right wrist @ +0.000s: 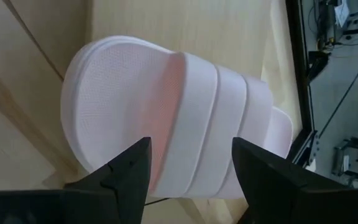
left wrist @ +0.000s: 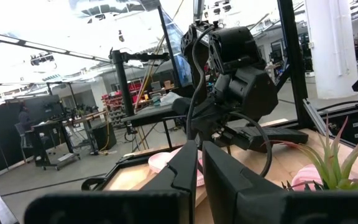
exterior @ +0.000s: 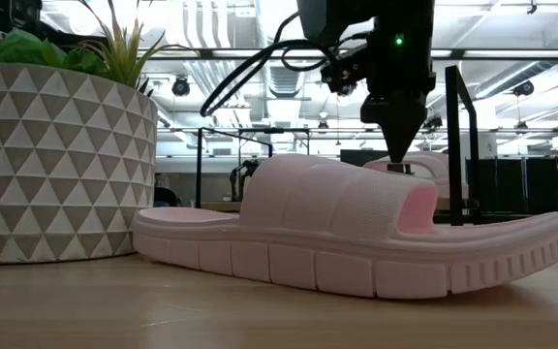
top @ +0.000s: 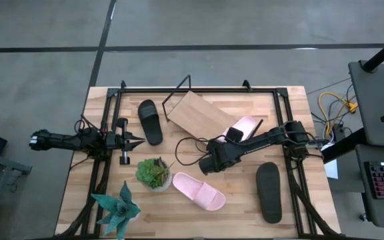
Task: Pick and place slides into the shelf
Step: Put the top pink slide on the shelf
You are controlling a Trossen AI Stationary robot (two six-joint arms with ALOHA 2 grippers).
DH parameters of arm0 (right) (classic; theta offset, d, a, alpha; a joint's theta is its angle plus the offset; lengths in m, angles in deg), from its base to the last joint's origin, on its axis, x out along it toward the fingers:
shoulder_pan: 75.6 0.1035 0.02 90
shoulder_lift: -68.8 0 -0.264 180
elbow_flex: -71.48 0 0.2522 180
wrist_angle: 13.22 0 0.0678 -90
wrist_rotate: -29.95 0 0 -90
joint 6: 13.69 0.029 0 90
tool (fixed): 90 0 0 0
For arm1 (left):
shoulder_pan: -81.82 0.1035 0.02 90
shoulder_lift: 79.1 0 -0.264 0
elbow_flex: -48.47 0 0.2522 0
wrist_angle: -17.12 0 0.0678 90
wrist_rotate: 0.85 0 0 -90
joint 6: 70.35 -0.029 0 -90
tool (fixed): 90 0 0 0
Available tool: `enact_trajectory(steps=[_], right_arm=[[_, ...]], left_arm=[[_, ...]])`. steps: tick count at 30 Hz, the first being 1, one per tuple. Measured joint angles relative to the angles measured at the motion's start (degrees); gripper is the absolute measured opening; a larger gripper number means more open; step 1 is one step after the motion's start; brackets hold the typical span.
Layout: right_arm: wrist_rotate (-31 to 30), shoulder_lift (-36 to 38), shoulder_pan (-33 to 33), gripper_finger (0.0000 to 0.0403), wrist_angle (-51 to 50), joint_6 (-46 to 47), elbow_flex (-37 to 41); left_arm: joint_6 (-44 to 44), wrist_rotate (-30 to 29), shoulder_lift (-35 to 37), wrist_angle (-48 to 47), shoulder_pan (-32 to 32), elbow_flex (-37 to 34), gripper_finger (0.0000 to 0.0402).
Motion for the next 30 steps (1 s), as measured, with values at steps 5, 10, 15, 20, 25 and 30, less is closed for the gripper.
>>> enact_trajectory(steps=[5, 10, 15, 20, 25, 30], right_arm=[[0.0, 0.0, -0.2, 0.0214, -0.1, -0.1, 0.0], [0.2, 0.0, -0.6, 0.0214, -0.2, 0.0, 0.4], [1.0, 0.0, -0.6, 0.0214, -0.3, 0.0, 0.5], [1.0, 0.0, -0.6, 0.0214, -0.4, 0.0, 0.5], [1.3, 0.0, -0.7, 0.0192, -0.8, 0.0, 0.5], [3.2, 0.0, -0.9, 0.013, -0.8, 0.0, 0.5]], left_arm=[[0.0, 0.0, 0.0, 0.0, 0.0, 0.0, 0.0011], [0.0, 0.0, 0.0, 0.0, 0.0, 0.0, 0.0011], [0.0, 0.0, 0.0, 0.0, 0.0, 0.0, 0.0011], [0.0, 0.0, 0.0, 0.0, 0.0, 0.0, 0.0011], [0.0, 0.0, 0.0, 0.0, 0.0, 0.0, 0.0011], [0.0, 0.0, 0.0, 0.0, 0.0, 0.0, 0.0011]])
